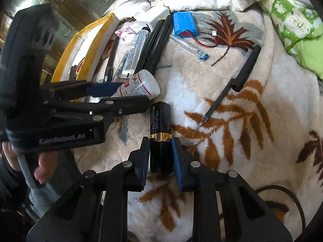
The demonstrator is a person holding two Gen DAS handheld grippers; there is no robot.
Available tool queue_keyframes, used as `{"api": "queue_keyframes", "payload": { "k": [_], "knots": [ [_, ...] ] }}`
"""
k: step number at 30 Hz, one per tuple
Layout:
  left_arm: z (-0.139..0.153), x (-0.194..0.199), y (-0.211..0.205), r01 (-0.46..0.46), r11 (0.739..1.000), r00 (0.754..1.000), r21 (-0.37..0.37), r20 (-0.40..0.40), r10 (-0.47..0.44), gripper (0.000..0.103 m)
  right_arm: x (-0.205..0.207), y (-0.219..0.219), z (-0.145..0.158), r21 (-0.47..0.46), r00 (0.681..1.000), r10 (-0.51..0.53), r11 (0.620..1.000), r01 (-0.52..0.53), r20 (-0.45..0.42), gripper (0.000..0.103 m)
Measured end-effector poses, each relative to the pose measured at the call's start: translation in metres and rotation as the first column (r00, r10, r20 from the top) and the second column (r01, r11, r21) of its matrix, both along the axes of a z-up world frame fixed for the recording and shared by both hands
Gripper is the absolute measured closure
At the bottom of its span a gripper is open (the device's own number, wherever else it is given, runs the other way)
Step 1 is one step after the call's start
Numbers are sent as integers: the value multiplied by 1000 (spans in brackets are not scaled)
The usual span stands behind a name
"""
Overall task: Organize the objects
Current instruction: 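Carry the bottle and lipstick into the tray and open both tools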
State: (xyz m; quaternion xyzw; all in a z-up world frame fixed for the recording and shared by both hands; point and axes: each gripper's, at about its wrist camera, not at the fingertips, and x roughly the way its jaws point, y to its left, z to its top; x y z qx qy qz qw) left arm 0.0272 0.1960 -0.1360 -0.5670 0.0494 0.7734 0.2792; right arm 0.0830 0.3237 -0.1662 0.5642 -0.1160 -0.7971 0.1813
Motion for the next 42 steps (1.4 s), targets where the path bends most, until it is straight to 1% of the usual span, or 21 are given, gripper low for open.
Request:
{"api": "queue_keyframes", "payload": {
  "k": [2, 5, 7, 9, 10, 13, 14, 16, 18, 20, 21, 24, 25, 27, 29, 31, 34, 36, 39, 41, 42],
  "knots": [
    [2, 2, -3, -2, 1000, 1000, -8, 1, 2, 62, -4, 0, -2, -18, 1000, -21, 1000, 21, 11, 81],
    [-3, 1, -10, -23, 1000, 998, 17, 54, 22, 62, -7, -4, -4, -22, 1000, -21, 1000, 21, 17, 81],
    [-8, 2, -12, -28, 999, 998, 27, 62, 26, 62, -8, -11, -4, 17, 1000, -7, 1000, 6, 17, 81],
    [-13, -1, -13, -54, 997, 996, 53, 76, 50, 62, -9, -17, -3, 54, 1000, 7, 999, -7, 3, 84],
    [-13, -1, -14, -60, 996, 995, 58, 80, 56, 63, -10, -17, -3, 54, 1000, 2, 999, -2, 3, 84],
    [1, 4, -18, -69, 996, 997, 50, 37, 67, 63, -11, -11, 1, 18, 999, -38, 999, 38, 3, 84],
    [6, 3, -22, -86, 995, 996, 56, 43, 83, 63, -11, -10, 3, -2, 999, -49, 999, 49, 5, 84],
    [16, 1, -35, -122, 988, 990, 99, 79, 114, 63, -13, -11, 9, -28, 999, -52, 998, 52, 1, 84],
    [33, 1, -51, -151, 978, 987, 144, 67, 143, 63, -15, -17, 17, -27, 999, -48, 998, 48, -17, 84],
    [47, -3, -69, -190, 966, 981, 177, 65, 181, 63, -21, -27, 28, -64, 998, -40, 997, 37, -38, 84],
    [55, -5, -80, -212, 958, 977, 191, 54, 205, 63, -23, -34, 33, -64, 998, -34, 997, 31, -54, 84],
    [69, -15, -107, -269, 945, 962, 186, 5, 273, 63, -39, -57, 44, -96, 997, -12, 995, 5, -75, 84],
    [69, -18, -116, -289, 939, 956, 187, 2, 294, 63, -46, -68, 49, -101, 996, 4, 995, -14, -90, 84],
    [67, -26, -137, -340, 923, 939, 180, 0, 345, 63, -55, -87, 57, -77, 992, 24, 997, -33, -120, 84],
    [61, -32, -154, -379, 908, 923, 179, 11, 384, 63, -65, -103, 63, -87, 990, 39, 995, -51, -134, 84],
    [56, -39, -170, -410, 895, 910, 175, 11, 414, 63, -77, -118, 68, -76, 987, 51, 995, -63, -151, 84],
    [50, -52, -189, -444, 881, 894, 164, 8, 449, 63, -94, -133, 71, -78, 987, 64, 994, -76, -150, 84],
    [46, -61, -199, -474, 865, 878, 164, 17, 478, 63, -104, -141, 71, -71, 986, 67, 994, -78, -152, 84],
    [41, -75, -215, -509, 844, 858, 171, 28, 512, 63, -119, -151, 66, -82, 990, 59, 994, -70, -126, 84],
    [37, -88, -223, -522, 835, 850, 171, 27, 526, 63, -128, -157, 62, -80, 992, 56, 995, -65, -116, 84],
    [34, -96, -228, -536, 825, 842, 181, 46, 537, 63, -133, -159, 59, -82, 993, 50, 995, -59, -107, 84]
  ]
}}
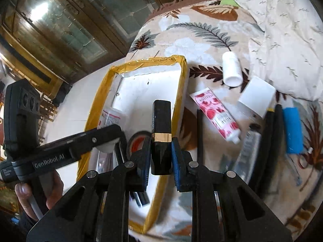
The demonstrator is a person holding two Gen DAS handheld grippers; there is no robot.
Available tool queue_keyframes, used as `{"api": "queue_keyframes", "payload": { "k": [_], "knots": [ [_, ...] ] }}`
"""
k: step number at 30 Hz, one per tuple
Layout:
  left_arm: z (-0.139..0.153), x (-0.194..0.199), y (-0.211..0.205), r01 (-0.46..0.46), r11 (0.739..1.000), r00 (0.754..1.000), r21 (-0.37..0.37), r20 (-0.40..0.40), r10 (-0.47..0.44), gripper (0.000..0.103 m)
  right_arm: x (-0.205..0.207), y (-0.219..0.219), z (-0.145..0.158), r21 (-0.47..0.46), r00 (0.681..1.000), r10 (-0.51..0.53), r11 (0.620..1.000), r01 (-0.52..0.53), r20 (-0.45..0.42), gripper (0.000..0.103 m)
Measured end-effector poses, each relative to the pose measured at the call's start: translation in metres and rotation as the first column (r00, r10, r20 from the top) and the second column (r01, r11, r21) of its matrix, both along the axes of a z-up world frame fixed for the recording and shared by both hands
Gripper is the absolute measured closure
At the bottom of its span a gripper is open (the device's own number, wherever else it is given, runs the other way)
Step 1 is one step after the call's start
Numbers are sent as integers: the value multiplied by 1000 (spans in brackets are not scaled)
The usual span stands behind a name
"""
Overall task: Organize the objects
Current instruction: 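Carry the bottle and lipstick into the tray and open both tools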
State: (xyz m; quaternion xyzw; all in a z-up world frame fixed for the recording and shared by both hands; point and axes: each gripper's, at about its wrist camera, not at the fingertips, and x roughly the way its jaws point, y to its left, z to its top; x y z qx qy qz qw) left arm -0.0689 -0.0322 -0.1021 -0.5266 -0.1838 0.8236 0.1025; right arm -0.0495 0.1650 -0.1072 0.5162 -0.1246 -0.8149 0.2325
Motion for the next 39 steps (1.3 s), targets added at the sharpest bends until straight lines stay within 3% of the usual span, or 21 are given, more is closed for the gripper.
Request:
{"api": "queue_keyframes", "payload": {
  "k": [7, 10, 14, 17, 22, 26, 32, 34, 37, 39],
  "knots": [
    [-24, -24, -15, -51, 998, 998, 48, 44, 48, 63, -28, -22, -6, 28, 999, -32, 999, 32, 19, 84],
    [-32, -30, -22, -91, 994, 994, 61, 65, 87, 63, -28, -40, 4, 97, 999, 2, 995, 1, -35, 84],
    [-41, -35, -31, -121, 988, 987, 94, 114, 110, 63, -43, -50, -15, 93, 1000, -6, 996, 3, 29, 84],
    [-41, -37, -28, -113, 989, 989, 98, 106, 103, 63, -47, -58, -28, 92, 998, 5, 996, -10, 55, 84],
    [-43, -38, -31, -137, 982, 987, 126, 98, 125, 63, -47, -71, -29, 164, 999, 23, 986, -26, 22, 84],
    [-43, -34, -28, -130, 985, 989, 115, 81, 121, 62, -48, -66, -30, 152, 999, 27, 988, -31, 25, 84],
    [-40, -30, -34, -150, 974, 988, 168, 67, 141, 59, -49, -60, -28, 112, 999, 30, 993, -35, 45, 79],
    [-35, -27, -32, -145, 976, 989, 164, 58, 137, 55, -48, -56, -25, 82, 999, 29, 996, -32, 47, 71],
    [-22, -19, -28, -123, 984, 992, 131, 1, 124, 51, -43, -43, -15, 7, 999, 19, 1000, -19, 47, 70],
    [-12, -14, -24, -101, 988, 994, 118, -24, 104, 51, -36, -35, -5, 6, 1000, 15, 1000, -15, 19, 70]
  ]
}}
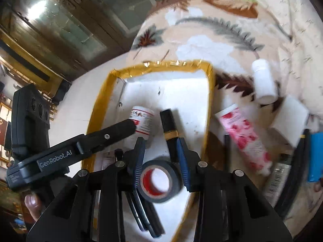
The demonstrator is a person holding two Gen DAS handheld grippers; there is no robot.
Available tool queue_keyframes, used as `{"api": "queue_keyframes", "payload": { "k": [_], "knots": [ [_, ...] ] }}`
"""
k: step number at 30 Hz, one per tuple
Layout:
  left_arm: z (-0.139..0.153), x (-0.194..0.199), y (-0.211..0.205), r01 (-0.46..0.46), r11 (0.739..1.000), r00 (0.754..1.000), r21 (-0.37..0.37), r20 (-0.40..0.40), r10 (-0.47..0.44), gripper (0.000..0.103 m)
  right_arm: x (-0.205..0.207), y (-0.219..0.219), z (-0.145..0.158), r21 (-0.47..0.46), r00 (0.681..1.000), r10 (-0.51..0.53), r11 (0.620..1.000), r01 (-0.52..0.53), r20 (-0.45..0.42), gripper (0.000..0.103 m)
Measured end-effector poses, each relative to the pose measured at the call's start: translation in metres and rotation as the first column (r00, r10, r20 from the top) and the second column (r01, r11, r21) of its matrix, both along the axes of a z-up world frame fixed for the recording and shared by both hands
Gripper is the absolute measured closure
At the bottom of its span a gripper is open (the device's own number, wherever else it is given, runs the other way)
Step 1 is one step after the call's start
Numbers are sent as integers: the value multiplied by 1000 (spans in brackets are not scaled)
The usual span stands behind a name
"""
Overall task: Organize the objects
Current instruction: 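Carry the bottle and lipstick into the tray and open both tools, then grasp a black marker with the right tool while the left tool grasps a yellow-tipped black marker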
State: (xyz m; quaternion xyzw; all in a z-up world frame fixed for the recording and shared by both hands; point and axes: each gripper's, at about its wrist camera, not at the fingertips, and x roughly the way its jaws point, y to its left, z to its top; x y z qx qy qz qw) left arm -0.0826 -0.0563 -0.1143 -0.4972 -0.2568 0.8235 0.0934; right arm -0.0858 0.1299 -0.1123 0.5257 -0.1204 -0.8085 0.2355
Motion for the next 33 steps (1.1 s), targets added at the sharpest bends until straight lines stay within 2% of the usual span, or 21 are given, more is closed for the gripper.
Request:
{"api": "queue_keyframes", "payload": {
  "k": [3, 7, 11, 12, 15, 18, 22, 26, 28, 29, 33],
  "knots": [
    [14, 13, 14, 49, 998, 998, -48, -45, -51, 51, 17, 21, 12, -26, 1000, -8, 1000, 8, -18, 71],
    [21, 30, 47, 140, 986, 988, -85, -58, -145, 51, 43, 66, 17, -14, 998, -66, 998, 65, -21, 71],
    [20, 41, 78, 202, 977, 979, -66, -28, -204, 51, 63, 116, 8, 27, 989, -148, 989, 148, -14, 71],
    [19, 44, 85, 204, 976, 978, -77, -16, -206, 51, 68, 129, 4, 13, 987, -161, 987, 161, 0, 71],
    [20, 55, 109, 248, 963, 968, -105, -8, -250, 51, 79, 150, -7, 45, 981, -193, 980, 192, 15, 71],
    [23, 65, 133, 291, 945, 955, -150, -7, -296, 51, 83, 162, -16, 60, 977, -212, 976, 210, 28, 71],
    [17, 77, 153, 348, 920, 936, -179, 3, -353, 51, 79, 179, -26, 29, 961, -270, 963, 268, 55, 71],
    [9, 76, 157, 362, 922, 932, -137, 30, -362, 51, 67, 171, -34, 11, 963, -258, 966, 258, 74, 78],
    [11, 75, 160, 369, 915, 929, -164, 34, -369, 51, 63, 163, -36, 75, 964, -261, 964, 257, 53, 80],
    [12, 75, 160, 370, 913, 928, -171, 33, -370, 51, 59, 161, -39, 108, 960, -274, 957, 267, 52, 84],
    [13, 71, 166, 372, 915, 928, -159, 39, -370, 51, 47, 163, -43, 117, 955, -292, 952, 284, 56, 84]
  ]
}}
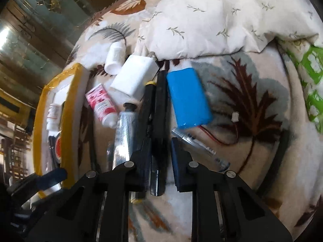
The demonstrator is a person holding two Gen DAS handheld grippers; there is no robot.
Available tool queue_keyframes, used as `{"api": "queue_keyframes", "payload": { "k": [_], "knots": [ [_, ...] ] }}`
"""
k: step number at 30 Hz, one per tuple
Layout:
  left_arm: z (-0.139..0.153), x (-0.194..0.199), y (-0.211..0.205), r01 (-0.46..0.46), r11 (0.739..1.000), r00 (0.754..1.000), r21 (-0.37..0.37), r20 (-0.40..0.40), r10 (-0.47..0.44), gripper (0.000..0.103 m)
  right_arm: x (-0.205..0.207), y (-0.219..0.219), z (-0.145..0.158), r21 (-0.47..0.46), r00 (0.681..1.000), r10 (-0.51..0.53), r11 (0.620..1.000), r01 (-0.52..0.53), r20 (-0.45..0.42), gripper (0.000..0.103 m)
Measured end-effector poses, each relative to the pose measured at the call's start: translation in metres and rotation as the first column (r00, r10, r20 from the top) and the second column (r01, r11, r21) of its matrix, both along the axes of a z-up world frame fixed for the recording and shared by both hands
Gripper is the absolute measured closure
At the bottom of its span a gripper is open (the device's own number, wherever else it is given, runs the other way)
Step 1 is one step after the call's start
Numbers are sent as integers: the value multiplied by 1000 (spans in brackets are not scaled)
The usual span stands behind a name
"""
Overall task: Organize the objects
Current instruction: 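Grasp a black marker with the right tool while the left tool grasps a yellow-tipped black marker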
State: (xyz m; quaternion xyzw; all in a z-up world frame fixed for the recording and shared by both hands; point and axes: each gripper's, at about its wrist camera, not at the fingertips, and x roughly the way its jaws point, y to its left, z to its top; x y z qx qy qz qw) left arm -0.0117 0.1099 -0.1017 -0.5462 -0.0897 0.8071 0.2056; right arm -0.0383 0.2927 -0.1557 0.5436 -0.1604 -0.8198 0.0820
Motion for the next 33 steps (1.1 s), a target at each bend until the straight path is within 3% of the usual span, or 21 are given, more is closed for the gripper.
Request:
{"api": "queue_keyframes", "payload": {
  "k": [6, 9, 15, 18, 21, 23, 27, 29, 33],
  "knots": [
    [-2, -4, 18, 3, 1000, 1000, -29, -5, -3, 52, -1, -4, -2, 58, 999, 50, 997, -50, 6, 88],
    [-9, -4, 31, 19, 999, 1000, -30, 9, -19, 53, 18, 11, -4, -7, 998, 46, 999, -45, 35, 88],
    [-17, -12, 55, 36, 999, 999, -34, 18, -35, 59, 54, 32, -5, -3, 998, 53, 999, -53, 33, 88],
    [-21, -23, 66, 40, 998, 999, -53, 15, -39, 61, 59, 42, -8, -25, 999, 39, 999, -38, 27, 88],
    [-23, -31, 72, 40, 999, 999, -25, 33, -39, 63, 57, 47, -11, -64, 999, 28, 998, -26, 29, 88],
    [-25, -36, 81, 49, 996, 999, -71, 16, -48, 63, 58, 45, -11, -58, 999, 33, 998, -32, 23, 88],
    [-43, -44, 94, 85, 988, 995, -129, 60, -78, 66, 54, 43, -12, -84, 999, 26, 996, -23, 25, 88],
    [-46, -46, 91, 62, 993, 996, -103, 73, -55, 66, 54, 45, -12, -102, 1000, 18, 995, -16, 25, 88],
    [-48, -46, 96, 73, 987, 997, -142, 39, -68, 66, 56, 48, -13, -113, 999, 21, 993, -18, 24, 87]
  ]
}}
